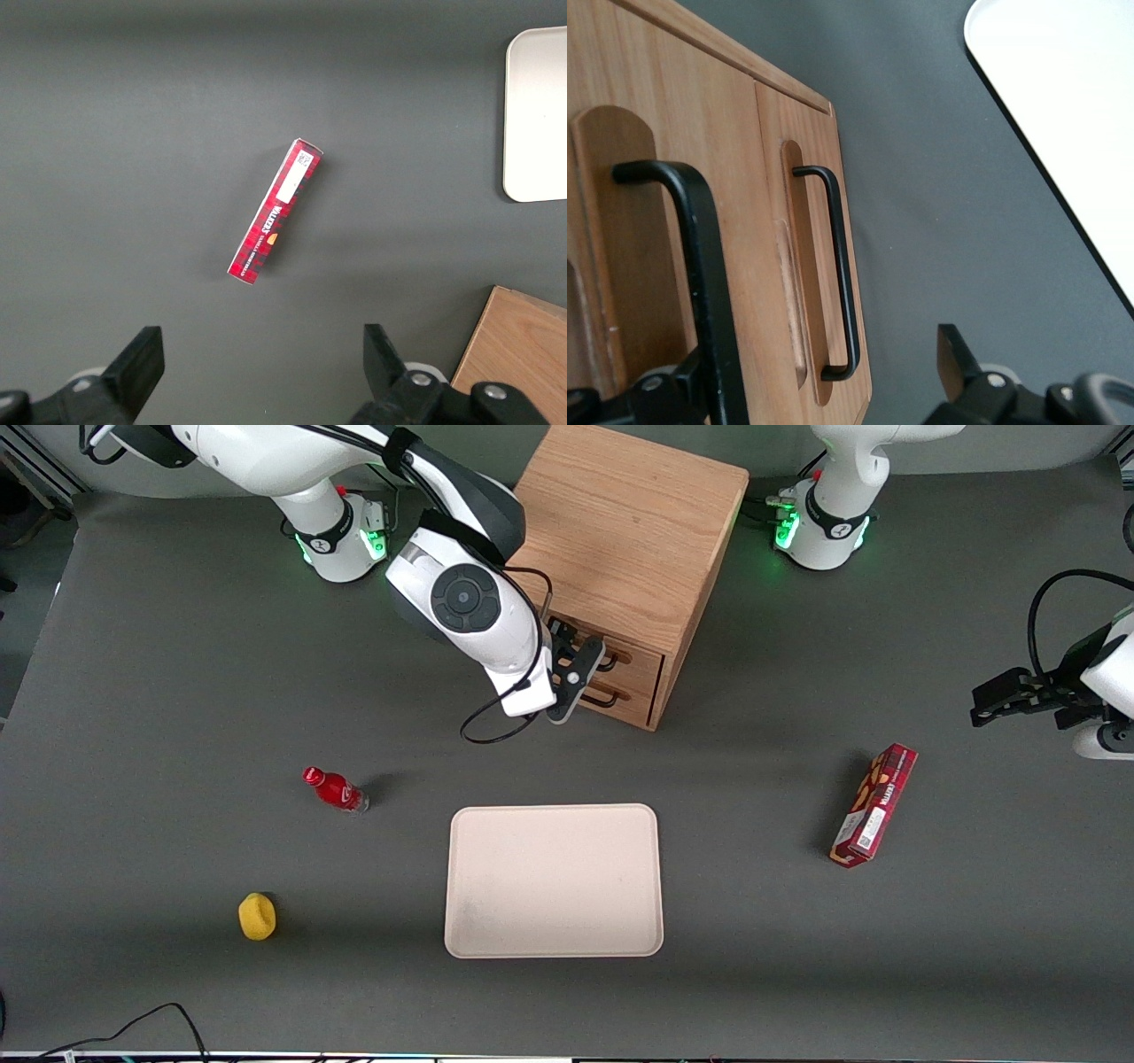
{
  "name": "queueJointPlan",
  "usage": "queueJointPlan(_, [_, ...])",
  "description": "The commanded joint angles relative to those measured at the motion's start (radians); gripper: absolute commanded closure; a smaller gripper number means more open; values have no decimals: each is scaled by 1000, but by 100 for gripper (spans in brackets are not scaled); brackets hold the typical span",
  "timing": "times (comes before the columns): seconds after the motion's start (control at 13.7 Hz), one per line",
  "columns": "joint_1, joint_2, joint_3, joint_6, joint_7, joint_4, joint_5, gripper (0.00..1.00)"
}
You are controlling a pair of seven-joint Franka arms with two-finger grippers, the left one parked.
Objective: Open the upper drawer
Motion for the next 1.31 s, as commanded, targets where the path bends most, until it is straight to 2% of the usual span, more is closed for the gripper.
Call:
queueJointPlan(0.0, [-7, 8, -19, 25, -54, 8, -27, 0])
queueJointPlan(1.24, [-7, 6, -185, 55, -158, 82, -15, 0])
